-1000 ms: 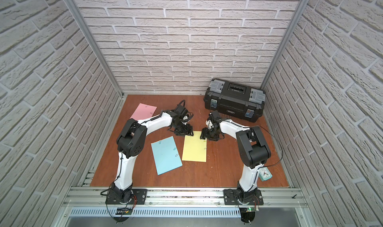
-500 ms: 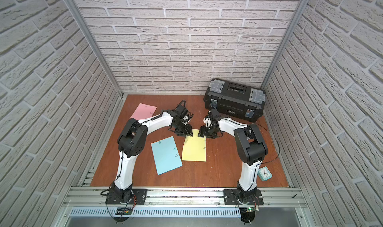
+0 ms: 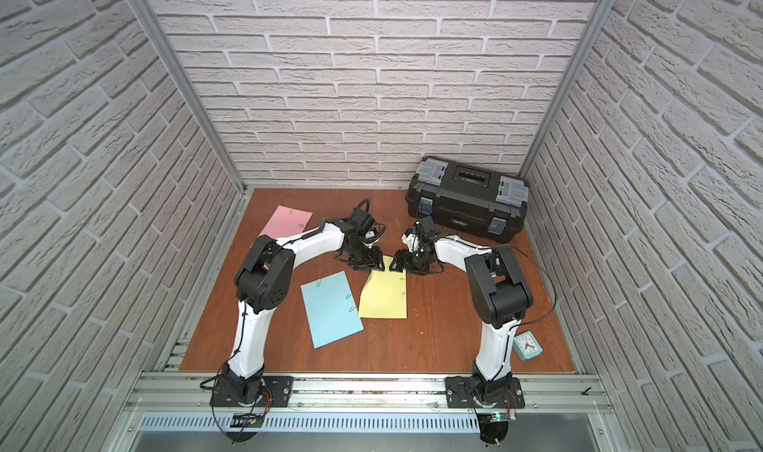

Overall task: Unclip the paperclips from the documents
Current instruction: Pick up the document from the center of the board.

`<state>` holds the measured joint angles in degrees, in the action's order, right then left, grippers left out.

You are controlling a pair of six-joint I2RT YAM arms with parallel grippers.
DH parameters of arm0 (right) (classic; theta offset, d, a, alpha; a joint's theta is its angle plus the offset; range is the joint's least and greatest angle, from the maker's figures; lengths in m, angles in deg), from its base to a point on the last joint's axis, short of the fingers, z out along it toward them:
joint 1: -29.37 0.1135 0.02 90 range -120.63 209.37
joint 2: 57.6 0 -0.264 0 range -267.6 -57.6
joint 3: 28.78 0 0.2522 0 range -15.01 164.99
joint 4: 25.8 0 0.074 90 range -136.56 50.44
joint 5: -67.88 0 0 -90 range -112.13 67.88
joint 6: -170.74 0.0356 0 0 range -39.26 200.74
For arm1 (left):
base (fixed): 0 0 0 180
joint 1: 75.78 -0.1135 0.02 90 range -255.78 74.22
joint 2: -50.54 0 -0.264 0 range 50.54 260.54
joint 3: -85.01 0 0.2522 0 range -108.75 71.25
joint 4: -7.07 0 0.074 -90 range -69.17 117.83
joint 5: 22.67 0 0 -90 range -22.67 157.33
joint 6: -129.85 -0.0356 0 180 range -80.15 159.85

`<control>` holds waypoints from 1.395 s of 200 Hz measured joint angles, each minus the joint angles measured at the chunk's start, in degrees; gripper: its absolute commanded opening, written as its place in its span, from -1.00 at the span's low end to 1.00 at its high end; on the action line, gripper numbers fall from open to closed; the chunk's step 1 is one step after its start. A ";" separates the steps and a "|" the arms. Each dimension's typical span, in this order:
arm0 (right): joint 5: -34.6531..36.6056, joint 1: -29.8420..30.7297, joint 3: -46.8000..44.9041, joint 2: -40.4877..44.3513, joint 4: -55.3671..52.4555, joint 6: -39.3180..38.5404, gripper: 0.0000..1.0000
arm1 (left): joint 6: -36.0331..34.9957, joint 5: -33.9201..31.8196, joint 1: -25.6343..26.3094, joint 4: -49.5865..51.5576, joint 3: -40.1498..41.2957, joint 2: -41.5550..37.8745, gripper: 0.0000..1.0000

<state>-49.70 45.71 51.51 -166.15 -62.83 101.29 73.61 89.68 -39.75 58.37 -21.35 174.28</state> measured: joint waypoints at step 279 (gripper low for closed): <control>-13.70 -6.32 -5.16 4.81 14.43 -2.73 0.52 | -4.20 4.85 -1.49 0.66 0.24 -11.02 -0.58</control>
<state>-63.40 39.39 46.35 -161.34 -48.41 98.56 69.41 94.53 -41.24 59.03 -21.11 163.27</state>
